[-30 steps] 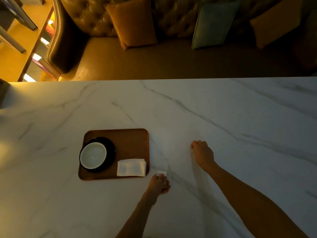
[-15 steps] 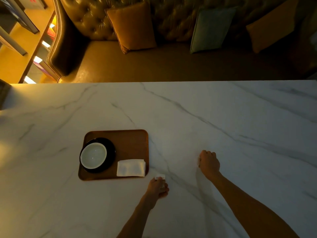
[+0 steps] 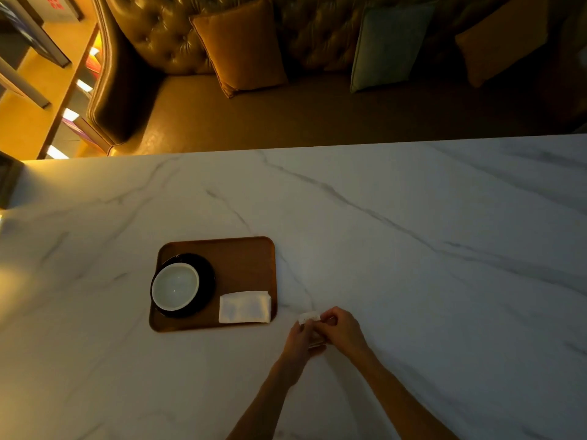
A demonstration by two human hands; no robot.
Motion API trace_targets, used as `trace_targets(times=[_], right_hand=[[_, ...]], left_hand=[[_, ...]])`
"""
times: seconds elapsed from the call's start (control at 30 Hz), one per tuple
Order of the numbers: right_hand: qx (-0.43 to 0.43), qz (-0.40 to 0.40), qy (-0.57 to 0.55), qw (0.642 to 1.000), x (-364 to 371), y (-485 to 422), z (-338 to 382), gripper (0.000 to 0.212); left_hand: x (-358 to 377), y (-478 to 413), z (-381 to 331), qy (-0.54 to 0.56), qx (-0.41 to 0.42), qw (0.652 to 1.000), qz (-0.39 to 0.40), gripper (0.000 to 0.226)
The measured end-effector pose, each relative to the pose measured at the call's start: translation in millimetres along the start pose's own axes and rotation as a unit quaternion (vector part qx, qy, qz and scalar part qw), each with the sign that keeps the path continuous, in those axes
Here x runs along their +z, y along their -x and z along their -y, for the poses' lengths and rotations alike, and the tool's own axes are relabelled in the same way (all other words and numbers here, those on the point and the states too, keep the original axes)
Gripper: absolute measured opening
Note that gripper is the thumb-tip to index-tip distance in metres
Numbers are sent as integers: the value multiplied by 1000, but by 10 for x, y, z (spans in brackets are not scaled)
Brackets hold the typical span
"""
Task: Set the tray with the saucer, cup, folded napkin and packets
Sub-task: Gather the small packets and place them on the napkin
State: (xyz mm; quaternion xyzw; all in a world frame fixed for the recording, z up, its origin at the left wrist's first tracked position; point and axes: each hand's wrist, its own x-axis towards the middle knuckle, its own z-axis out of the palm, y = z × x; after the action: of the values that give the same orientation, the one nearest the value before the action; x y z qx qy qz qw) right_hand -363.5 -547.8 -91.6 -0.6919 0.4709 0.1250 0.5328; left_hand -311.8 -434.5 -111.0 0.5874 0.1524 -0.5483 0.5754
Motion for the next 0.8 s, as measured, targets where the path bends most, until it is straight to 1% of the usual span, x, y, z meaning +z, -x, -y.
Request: trace_targets(times=[0.07, 0.13, 0.2, 0.27, 0.33, 0.4, 0.43, 0.5, 0.53, 0.57, 0.63, 0.67, 0.7, 0.8], right_hand=[[-12, 13, -47, 999, 6, 12, -36, 23], [-10, 25, -99, 995, -24, 36, -78, 30], [12, 50, -145, 988, -33, 86, -104, 32], [23, 70, -183, 980, -6, 121, -127, 31], [15, 45, -198, 979, 15, 120, -127, 31], [-8, 2, -161, 987, -1, 92, -121, 29], [-30, -15, -128, 991, -26, 73, -128, 26], [-85, -42, -54, 994, -100, 45, -130, 18], [-111, -52, -18, 992, -140, 29, -125, 15], [-134, -60, 17, 989, -175, 6, -122, 15], [-174, -74, 84, 979, -218, -36, -104, 16], [-189, -79, 103, 973, -222, -55, -98, 16], [-198, -83, 111, 970, -216, -71, -95, 16], [-198, -98, 106, 969, -167, -78, -114, 16]], left_hand=[[-7, 11, -18, 34, 2, 999, -17, 36], [-2, 15, -52, 89, 0, 996, -29, 36], [24, 13, -89, 126, 10, 992, -24, 38], [71, 27, -107, 134, 21, 991, -3, 39], [124, 47, -120, 132, 27, 991, 13, 39], [160, 61, -135, 118, 41, 992, 17, 37], [160, 58, -133, 89, 62, 994, 9, 35], [120, 31, -128, -25, 134, 990, -31, 25], [90, 17, -135, -95, 177, 978, -51, 22], [57, -11, -135, -169, 214, 959, -71, 24], [7, -70, -122, -303, 256, 910, -118, 32], [-5, -88, -124, -343, 269, 890, -138, 36], [-3, -100, -135, -360, 279, 878, -147, 39], [28, -124, -142, -375, 295, 869, -130, 42]])
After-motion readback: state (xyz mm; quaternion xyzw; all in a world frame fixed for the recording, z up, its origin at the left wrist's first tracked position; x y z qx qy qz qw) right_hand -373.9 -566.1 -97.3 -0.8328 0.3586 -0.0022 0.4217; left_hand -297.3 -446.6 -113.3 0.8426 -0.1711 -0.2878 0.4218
